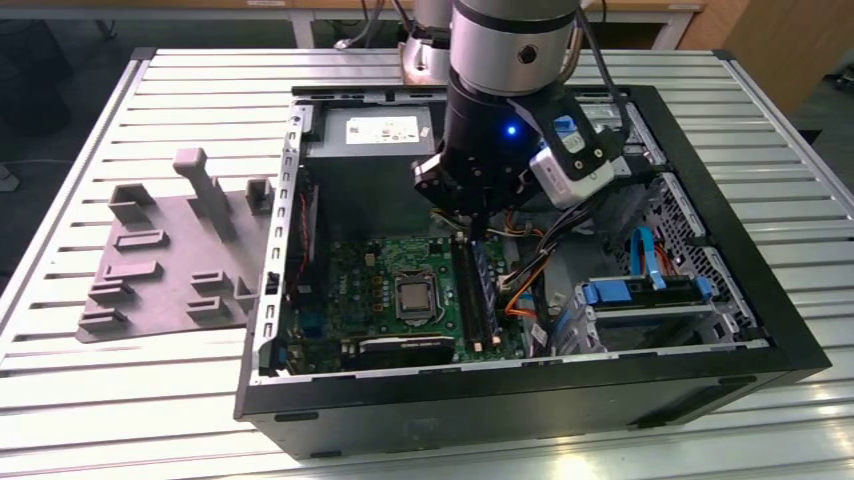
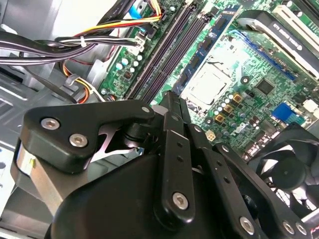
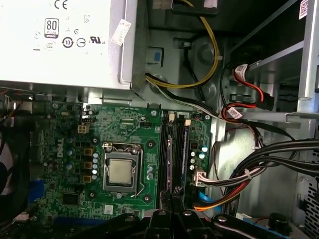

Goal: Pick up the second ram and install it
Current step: 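Insert the second ram into the second slot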

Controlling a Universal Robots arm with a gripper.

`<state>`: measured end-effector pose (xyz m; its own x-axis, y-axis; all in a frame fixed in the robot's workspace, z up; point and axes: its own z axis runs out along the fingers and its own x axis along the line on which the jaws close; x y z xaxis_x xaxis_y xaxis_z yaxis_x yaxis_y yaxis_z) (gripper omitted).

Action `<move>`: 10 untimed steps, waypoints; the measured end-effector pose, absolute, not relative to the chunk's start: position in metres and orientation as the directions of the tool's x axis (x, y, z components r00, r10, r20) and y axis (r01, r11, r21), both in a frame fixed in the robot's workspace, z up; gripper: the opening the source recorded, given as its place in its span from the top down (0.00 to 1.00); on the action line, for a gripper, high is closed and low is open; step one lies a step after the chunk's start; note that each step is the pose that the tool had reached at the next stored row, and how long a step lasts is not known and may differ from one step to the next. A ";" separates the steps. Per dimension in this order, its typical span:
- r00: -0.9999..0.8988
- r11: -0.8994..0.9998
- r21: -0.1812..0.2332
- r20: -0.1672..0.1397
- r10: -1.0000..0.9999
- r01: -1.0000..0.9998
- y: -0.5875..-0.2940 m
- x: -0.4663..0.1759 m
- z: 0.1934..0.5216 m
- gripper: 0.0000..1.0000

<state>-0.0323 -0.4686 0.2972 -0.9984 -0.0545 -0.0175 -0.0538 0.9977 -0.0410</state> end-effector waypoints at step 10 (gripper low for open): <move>-0.998 0.998 -0.040 -0.017 -0.055 -0.054 -0.469 -0.032 0.289 0.88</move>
<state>-0.0323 -0.4686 0.2886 -0.9984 -0.0546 -0.0175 -0.0539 0.9978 -0.0396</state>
